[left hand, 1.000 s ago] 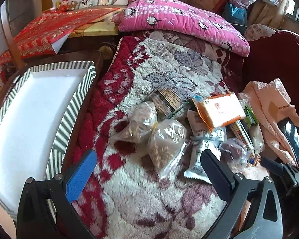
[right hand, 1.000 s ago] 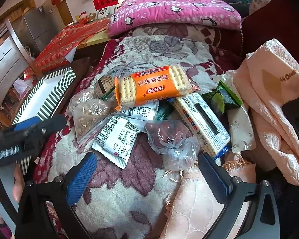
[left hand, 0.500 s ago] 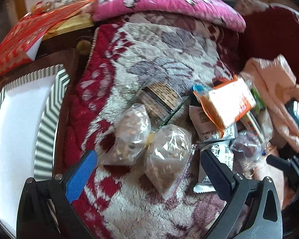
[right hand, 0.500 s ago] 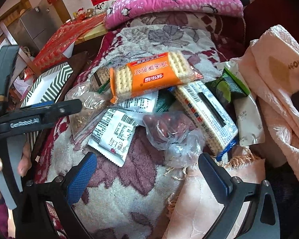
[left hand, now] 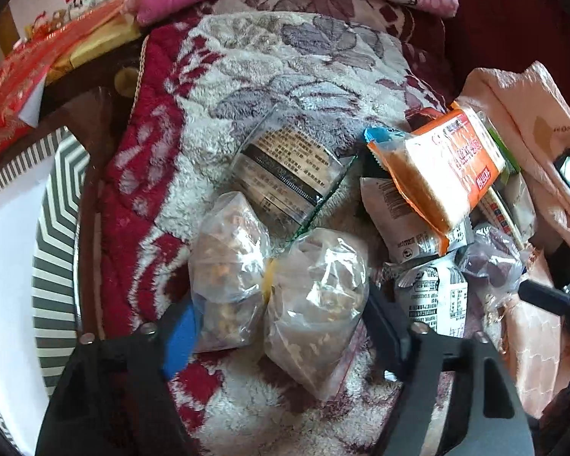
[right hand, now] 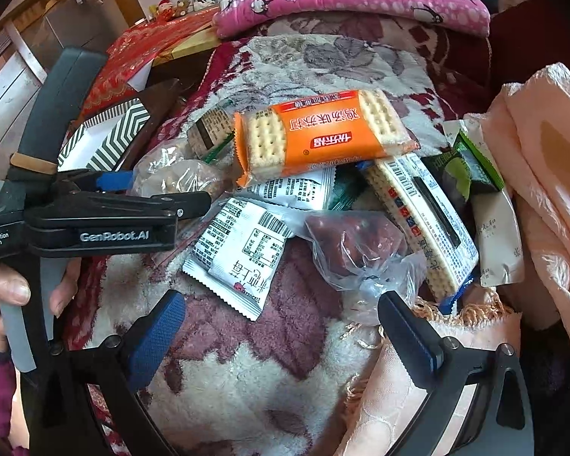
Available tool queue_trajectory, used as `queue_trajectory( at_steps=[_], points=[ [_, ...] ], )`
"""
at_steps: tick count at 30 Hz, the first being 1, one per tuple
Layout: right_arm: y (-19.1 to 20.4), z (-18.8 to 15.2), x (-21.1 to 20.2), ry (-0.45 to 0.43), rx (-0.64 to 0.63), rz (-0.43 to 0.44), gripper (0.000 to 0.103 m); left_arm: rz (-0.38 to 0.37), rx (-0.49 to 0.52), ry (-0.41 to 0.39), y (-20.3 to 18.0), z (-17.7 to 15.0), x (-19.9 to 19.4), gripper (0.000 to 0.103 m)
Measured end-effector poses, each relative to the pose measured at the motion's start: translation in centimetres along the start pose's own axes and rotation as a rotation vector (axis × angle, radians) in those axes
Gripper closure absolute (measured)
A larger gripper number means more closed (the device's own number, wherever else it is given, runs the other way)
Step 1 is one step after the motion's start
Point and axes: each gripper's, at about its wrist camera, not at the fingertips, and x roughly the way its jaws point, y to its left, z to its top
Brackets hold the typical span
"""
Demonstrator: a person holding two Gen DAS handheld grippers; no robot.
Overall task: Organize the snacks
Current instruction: 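Grasp the two tied nut bags with the left gripper while the right grasps a white packet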
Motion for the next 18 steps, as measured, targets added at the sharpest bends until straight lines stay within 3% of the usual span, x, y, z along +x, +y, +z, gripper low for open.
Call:
queue_trajectory(
  at_steps=[4, 7, 15, 18],
  points=[
    [0.1, 0.2, 0.2, 0.008, 0.001, 0.002, 0.001, -0.002, -0.032, -0.010, 0.5, -0.2, -0.4, 0.045],
    [0.0, 0.7, 0.6, 0.012, 0.022, 0.013, 0.001, 0.014, -0.056, -0.019, 0.8, -0.7, -0.9, 0.050],
    [0.7, 2.1, 1.6, 0.042, 0.087, 0.039, 0.000, 0.044, -0.121, -0.053, 1.8, -2.7, -2.8, 0.051],
    [1.2, 2.2, 1.0, 0.062, 0.108, 0.096, 0.000, 0.060, -0.130, -0.065, 2.2, -3.2, -3.5, 0.051]
  ],
)
